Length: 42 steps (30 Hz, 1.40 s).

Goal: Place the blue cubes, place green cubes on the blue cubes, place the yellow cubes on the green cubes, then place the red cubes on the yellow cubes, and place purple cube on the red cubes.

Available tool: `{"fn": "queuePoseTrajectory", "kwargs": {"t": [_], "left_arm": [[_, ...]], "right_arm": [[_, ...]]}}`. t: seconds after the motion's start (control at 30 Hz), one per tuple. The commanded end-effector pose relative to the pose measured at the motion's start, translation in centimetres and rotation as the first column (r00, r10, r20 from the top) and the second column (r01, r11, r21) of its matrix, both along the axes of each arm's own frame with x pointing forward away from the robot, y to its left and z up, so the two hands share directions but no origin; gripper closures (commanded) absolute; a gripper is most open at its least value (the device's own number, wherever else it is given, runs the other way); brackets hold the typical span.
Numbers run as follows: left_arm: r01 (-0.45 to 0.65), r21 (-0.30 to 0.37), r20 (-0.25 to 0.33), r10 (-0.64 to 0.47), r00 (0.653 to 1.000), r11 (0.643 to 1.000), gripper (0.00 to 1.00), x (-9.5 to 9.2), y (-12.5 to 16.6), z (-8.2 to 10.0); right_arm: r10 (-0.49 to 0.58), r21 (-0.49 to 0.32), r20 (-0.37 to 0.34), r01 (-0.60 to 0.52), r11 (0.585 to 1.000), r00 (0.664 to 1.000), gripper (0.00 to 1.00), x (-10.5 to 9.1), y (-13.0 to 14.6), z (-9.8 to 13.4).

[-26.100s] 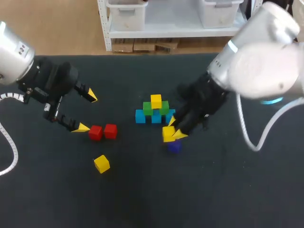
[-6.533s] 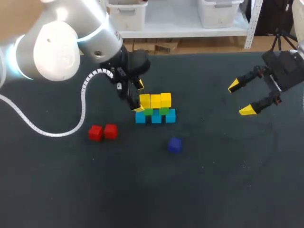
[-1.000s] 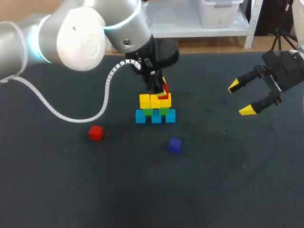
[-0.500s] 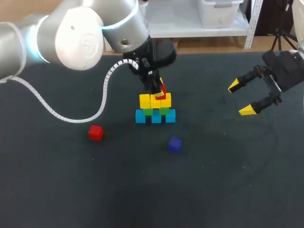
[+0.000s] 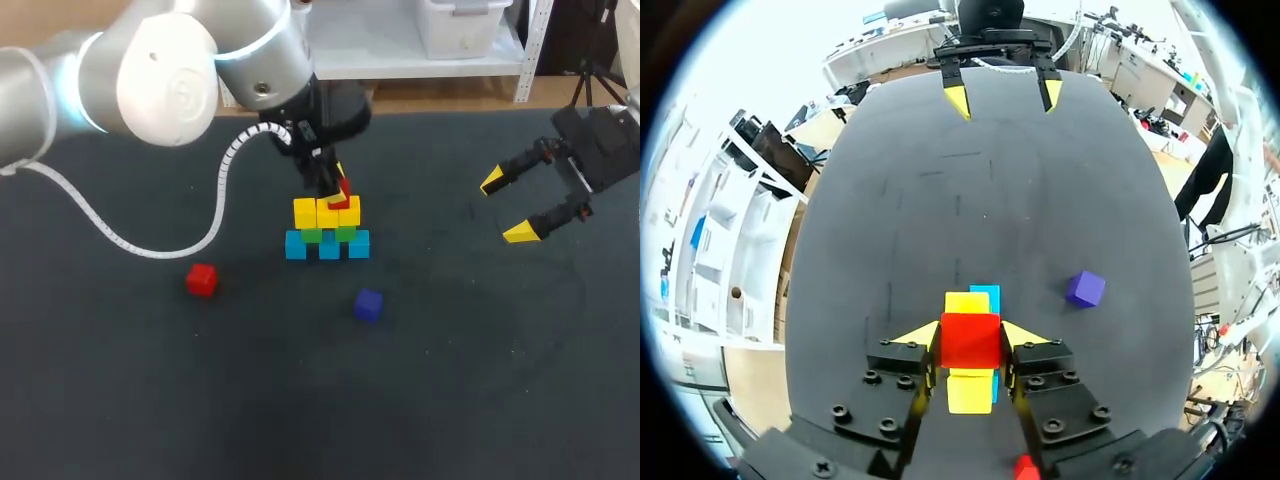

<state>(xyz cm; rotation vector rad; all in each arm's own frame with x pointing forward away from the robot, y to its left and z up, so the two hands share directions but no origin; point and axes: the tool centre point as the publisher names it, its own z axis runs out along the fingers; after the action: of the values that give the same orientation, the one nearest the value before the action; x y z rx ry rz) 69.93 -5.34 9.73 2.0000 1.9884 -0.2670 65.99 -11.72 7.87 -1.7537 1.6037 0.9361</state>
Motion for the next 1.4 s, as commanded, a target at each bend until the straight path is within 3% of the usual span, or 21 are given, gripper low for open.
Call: {"fn": "queuePoseTrajectory", "kwargs": {"t": [0.03,0.13,0.57,0.7,1.2,1.33,1.4], "left_arm": [[0.002,0.0,-0.005,-0.002,1.0,1.0,0.96,0.19,0.08,0.0],[0.002,0.0,-0.007,-0.002,1.0,1.0,0.88,0.22,0.03,-0.06],[-0.001,0.0,-0.013,0.001,1.0,1.0,0.81,0.36,0.07,-0.26],[-0.001,0.0,-0.013,0.001,1.0,1.0,0.65,0.34,0.05,-0.23],[0.009,-0.002,-0.017,-0.009,1.0,1.0,0.62,0.41,-0.22,-0.24],[0.008,0.003,-0.023,-0.008,1.0,1.0,0.52,0.41,-0.27,-0.42],[0.008,0.002,-0.024,-0.008,1.0,1.0,0.41,0.41,-0.29,-0.45]], "right_arm": [[0.0,0.001,0.001,0.0,1.0,1.0,0.0,0.03,0.03,-0.05],[0.0,0.001,0.001,0.0,1.0,1.0,0.0,0.03,0.03,-0.05],[0.0,0.001,0.001,0.0,1.0,1.0,0.0,0.03,0.03,-0.05],[0.0,0.001,0.001,0.0,1.0,1.0,0.0,0.03,0.03,-0.05],[0.0,0.001,0.001,0.0,1.0,1.0,0.0,0.03,0.03,-0.05],[0.0,0.001,0.001,0.0,1.0,1.0,0.0,0.03,0.03,-0.05],[0.0,0.001,0.001,0.0,1.0,1.0,0.0,0.03,0.03,-0.05]]}}
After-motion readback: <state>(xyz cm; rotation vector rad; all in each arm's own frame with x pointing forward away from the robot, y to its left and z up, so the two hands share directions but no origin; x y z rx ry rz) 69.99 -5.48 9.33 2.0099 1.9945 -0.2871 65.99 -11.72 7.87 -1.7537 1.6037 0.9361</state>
